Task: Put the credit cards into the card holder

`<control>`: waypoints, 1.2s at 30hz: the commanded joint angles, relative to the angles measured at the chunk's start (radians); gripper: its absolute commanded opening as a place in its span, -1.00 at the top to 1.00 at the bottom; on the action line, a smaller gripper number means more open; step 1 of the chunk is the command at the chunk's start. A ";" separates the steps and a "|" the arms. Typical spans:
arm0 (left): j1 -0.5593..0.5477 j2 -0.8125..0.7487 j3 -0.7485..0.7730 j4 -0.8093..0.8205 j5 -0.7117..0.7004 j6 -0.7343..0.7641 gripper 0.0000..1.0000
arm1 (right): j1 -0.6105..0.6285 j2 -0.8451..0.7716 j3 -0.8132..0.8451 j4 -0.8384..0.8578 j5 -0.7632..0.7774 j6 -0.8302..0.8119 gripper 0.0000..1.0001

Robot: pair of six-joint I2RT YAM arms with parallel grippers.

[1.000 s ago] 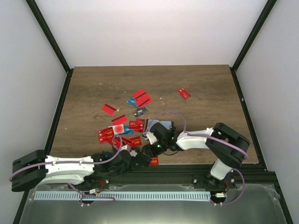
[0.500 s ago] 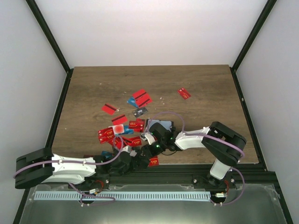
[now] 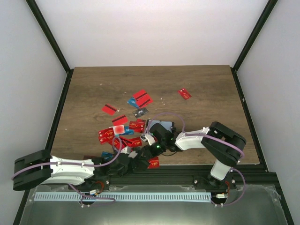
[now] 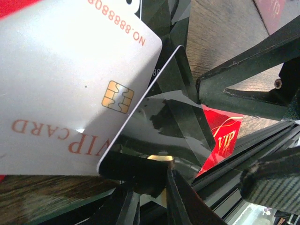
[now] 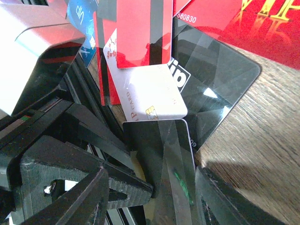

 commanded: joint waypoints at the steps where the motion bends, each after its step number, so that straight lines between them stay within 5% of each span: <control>1: 0.033 -0.044 -0.003 0.087 -0.272 0.033 0.66 | 0.014 0.033 -0.013 -0.025 -0.045 0.008 -0.05; 14: 0.033 -0.147 -0.014 0.051 -0.308 0.046 0.92 | 0.014 0.045 0.014 -0.027 -0.061 0.005 -0.06; 24: 0.033 -0.238 0.006 -0.022 -0.346 0.083 0.92 | -0.040 -0.069 0.022 -0.027 0.007 0.031 -0.06; 31: 0.108 -0.382 0.145 -0.176 -0.376 0.338 0.92 | -0.249 -0.323 -0.031 -0.061 0.008 0.023 -0.13; 36: 0.278 -0.388 0.262 -0.149 -0.187 0.570 0.92 | -0.411 -0.428 -0.087 -0.035 -0.101 0.024 -0.14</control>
